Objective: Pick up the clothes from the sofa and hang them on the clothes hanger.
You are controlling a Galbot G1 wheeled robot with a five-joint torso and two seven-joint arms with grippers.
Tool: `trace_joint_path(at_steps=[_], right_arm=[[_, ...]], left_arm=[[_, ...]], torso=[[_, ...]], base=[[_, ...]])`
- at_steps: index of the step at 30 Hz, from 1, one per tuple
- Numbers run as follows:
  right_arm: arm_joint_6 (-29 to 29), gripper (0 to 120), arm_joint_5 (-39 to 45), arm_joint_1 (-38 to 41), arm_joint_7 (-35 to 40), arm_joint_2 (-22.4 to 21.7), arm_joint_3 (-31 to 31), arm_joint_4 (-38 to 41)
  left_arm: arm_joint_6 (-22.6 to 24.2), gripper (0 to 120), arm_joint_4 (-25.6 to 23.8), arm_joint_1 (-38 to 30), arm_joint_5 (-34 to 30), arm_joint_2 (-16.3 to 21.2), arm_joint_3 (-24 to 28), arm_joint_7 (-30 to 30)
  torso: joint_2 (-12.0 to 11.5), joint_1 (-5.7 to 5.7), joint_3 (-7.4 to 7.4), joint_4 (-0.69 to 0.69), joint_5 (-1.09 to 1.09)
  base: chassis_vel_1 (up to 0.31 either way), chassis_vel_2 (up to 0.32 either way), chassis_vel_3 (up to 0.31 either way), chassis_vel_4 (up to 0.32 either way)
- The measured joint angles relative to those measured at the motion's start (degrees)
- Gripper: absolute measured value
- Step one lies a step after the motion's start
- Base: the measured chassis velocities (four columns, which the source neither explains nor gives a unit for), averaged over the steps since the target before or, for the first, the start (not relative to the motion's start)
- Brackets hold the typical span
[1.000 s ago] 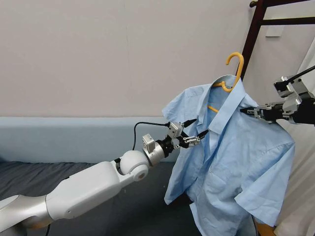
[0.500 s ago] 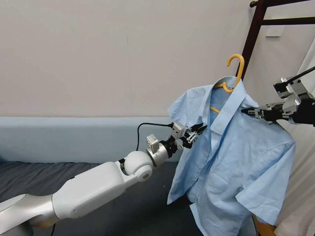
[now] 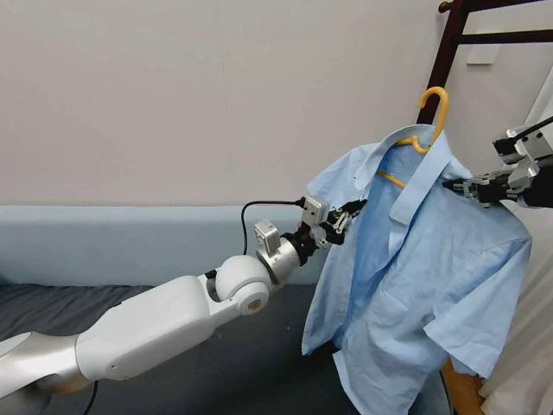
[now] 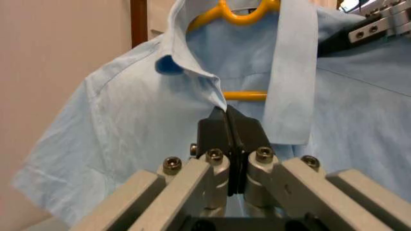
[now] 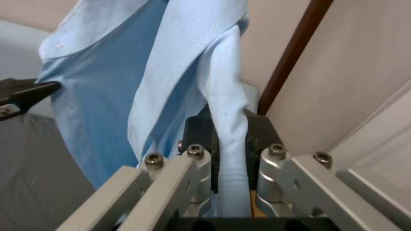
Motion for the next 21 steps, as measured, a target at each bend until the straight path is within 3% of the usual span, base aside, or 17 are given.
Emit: trace_joint_path(at_steps=[10, 19, 21], right_arm=[[1.45, 7, -0.78, -0.07, 0.6, 0.5, -0.06, -0.59], [3.46, 7, 1.65, 0.18, 3.06, 2.16, 1.11, -0.41], [3.73, 7, 2.08, 0.11, 4.73, 2.5, 2.32, -1.82]], left_arm=[[5.15, 2, -0.71, 0.0, -3.83, -3.1, -0.3, -8.98], [10.77, 30, -3.66, 0.15, -4.02, -1.36, -1.66, -10.59], [11.43, 43, -5.92, 0.24, -4.26, 0.83, -2.49, -11.46]], torso=[[0.0, 0.0, 0.0, -0.02, 0.0], [0.0, 0.0, 0.01, 0.0, 0.0], [0.0, 0.0, 0.0, 0.0, 0.0]], base=[[0.0, 0.0, 0.0, 0.0], [0.0, 0.0, 0.0, 0.0], [0.0, 0.0, 0.0, 0.0]])
